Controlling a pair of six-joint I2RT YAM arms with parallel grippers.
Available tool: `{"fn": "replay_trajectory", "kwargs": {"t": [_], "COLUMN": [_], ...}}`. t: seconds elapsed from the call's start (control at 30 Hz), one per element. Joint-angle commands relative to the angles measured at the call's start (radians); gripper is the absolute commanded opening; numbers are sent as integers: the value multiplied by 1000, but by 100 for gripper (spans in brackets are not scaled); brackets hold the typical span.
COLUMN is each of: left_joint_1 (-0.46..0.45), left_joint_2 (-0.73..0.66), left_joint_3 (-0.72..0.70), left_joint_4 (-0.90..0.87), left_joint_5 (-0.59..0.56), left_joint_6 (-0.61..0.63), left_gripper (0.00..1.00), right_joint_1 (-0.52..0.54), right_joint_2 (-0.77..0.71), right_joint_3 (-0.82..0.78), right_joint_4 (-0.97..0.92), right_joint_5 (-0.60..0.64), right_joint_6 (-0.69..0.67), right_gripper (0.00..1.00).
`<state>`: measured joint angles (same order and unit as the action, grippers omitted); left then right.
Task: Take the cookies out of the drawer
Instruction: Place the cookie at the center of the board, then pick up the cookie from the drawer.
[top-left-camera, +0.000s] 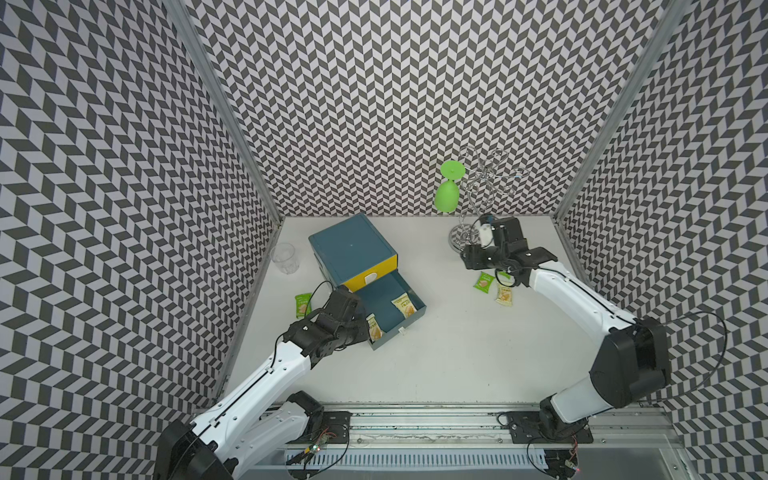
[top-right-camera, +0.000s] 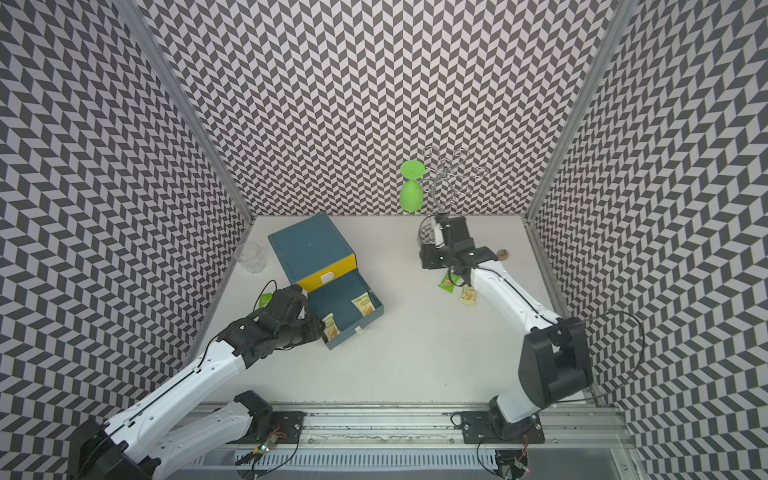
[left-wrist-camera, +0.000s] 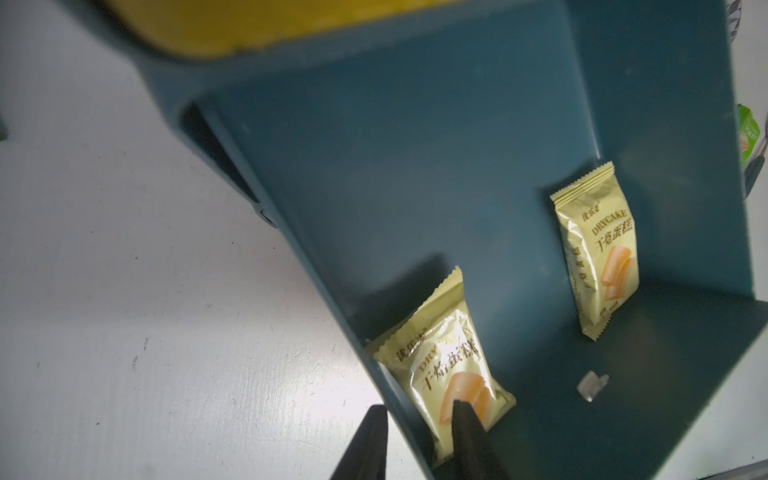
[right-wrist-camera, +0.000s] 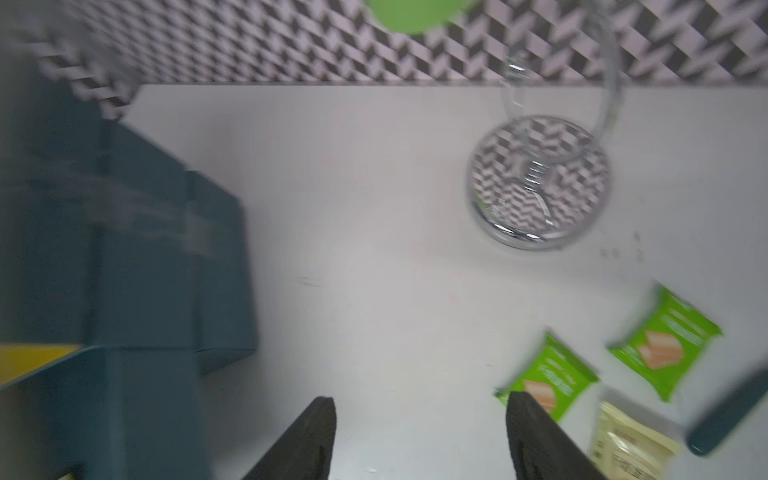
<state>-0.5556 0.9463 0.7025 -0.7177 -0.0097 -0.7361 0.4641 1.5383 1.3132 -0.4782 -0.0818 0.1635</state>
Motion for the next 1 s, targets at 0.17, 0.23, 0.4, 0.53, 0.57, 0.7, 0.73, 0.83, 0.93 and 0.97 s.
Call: {"fn": "replay_trajectory", "kwargs": {"t": [0.17,0.23,0.4,0.53,0.57,0.7,0.73,0.83,0.93,0.97], "left_joint_1": [8,8,8,7,8,9,9,10,10,10], "left_joint_2": [-1,-3,-3,-5,-4,-6,-6,-7,-8,-10], "left_joint_3": [12,12,12,14,13,15,14,14,13,14], "left_joint_4": [37,37,37,37,37,36,35,35,37,37], "left_joint_5": [5,5,4,4,5,4,6,5,4,4], "left_joint_6": [10,10,10,11,10,10,11,10,10,11], "left_gripper": [30,30,30,30,30,30,30,30,30,30], "right_joint_1": [368,405,447,452,452,455,454,454,453,455], "right_joint_2": [34,65,128,201,220,294,314,375,423,442], "right_joint_3": [69,82,86,125,143,222,250,329,384,403], "right_joint_4": [-112,-126,-107,-123,-134,-205,-233,-312,-371,-395], "right_joint_5": [13,15,19,18,18,50,63,75,85,101], "right_joint_6": [10,12,5,-7,-12,-32,-39,-61,-78,-83], "right_gripper": [70,70,70,69,70,69,70,70,70,70]}}
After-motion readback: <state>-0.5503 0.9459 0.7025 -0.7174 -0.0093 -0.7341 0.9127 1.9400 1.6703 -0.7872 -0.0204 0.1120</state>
